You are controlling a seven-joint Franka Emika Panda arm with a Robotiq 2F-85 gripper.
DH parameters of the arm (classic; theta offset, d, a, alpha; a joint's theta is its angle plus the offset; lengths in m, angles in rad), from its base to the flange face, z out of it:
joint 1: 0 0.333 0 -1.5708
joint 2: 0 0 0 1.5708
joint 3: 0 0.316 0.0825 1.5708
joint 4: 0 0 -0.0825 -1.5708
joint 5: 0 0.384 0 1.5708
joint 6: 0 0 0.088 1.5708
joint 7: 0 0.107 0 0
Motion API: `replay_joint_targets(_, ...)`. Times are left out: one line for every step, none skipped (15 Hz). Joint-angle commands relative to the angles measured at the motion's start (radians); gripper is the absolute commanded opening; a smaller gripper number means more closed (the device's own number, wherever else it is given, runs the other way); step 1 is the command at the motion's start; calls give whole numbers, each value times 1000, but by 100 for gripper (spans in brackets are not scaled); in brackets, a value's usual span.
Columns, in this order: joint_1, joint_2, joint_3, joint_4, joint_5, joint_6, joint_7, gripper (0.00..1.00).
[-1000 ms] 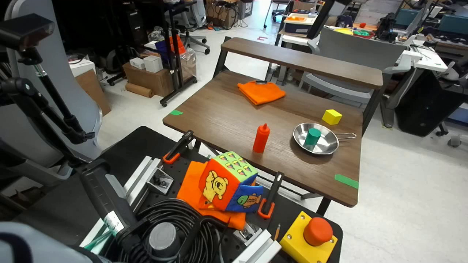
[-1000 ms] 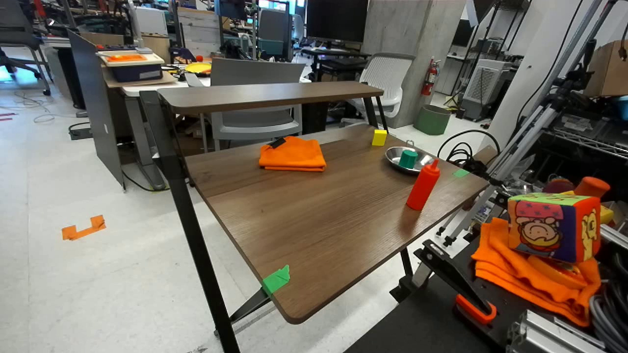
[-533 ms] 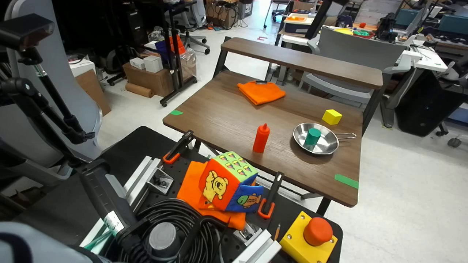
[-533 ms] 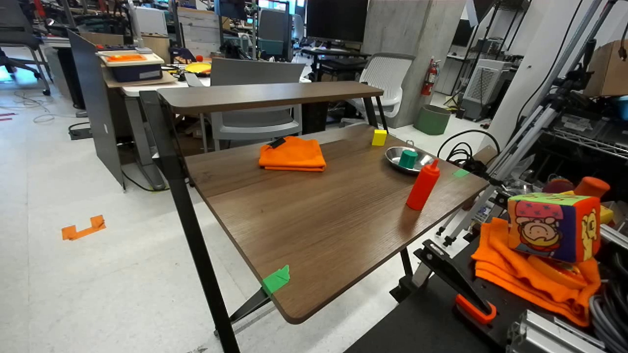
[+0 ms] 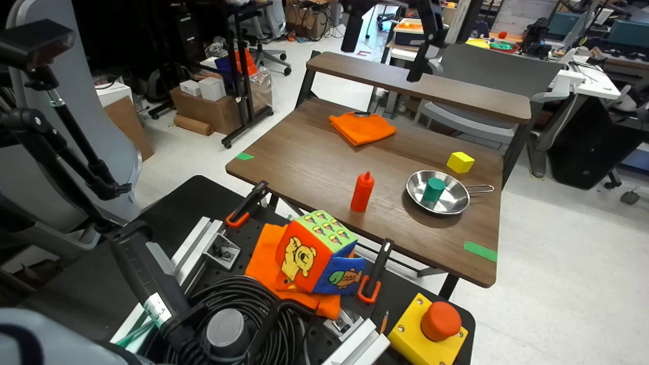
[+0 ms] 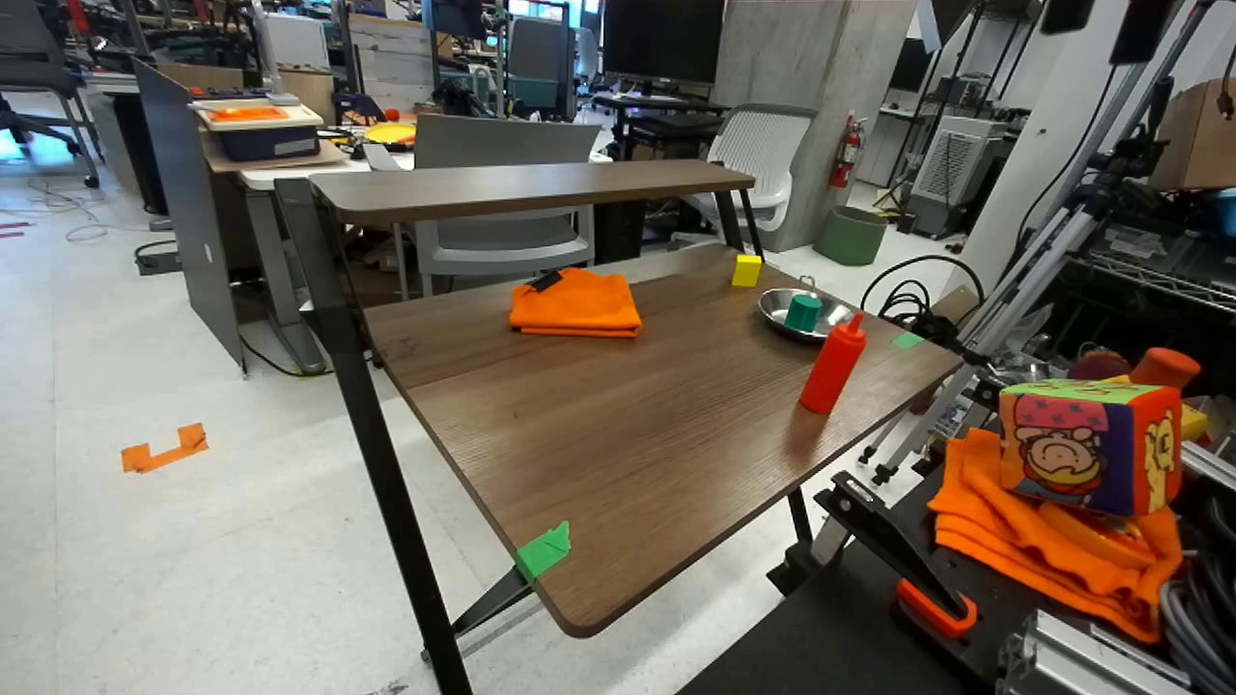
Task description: Move the ketchup bottle to the right
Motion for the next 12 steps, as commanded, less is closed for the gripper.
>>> replay_joint_targets(-2, 173, 30, 74, -42, 67, 40, 100)
replay_joint_targets(1, 210, 33, 83, -50, 96, 41, 100)
replay_joint_targets(3, 246, 36, 93, -57, 117, 43, 100)
replay_joint_targets(6, 281, 39, 104, -68, 137, 47, 100)
replay_joint_targets(8, 316, 41, 116, -82, 151, 57, 100)
replay_joint_targets(11, 346, 43, 129, -98, 159, 65, 100)
replay_joint_targets(15, 376, 45, 139, -115, 168, 75, 100)
replay_joint_targets(20, 403, 45, 149, -134, 179, 85, 100)
replay_joint_targets(26, 430, 45, 160, -157, 187, 100, 100)
replay_joint_targets(33, 461, 44, 174, -178, 198, 115, 100)
replay_joint_targets(40, 488, 42, 188, -196, 204, 129, 100)
replay_joint_targets(47, 514, 40, 199, -213, 212, 142, 100)
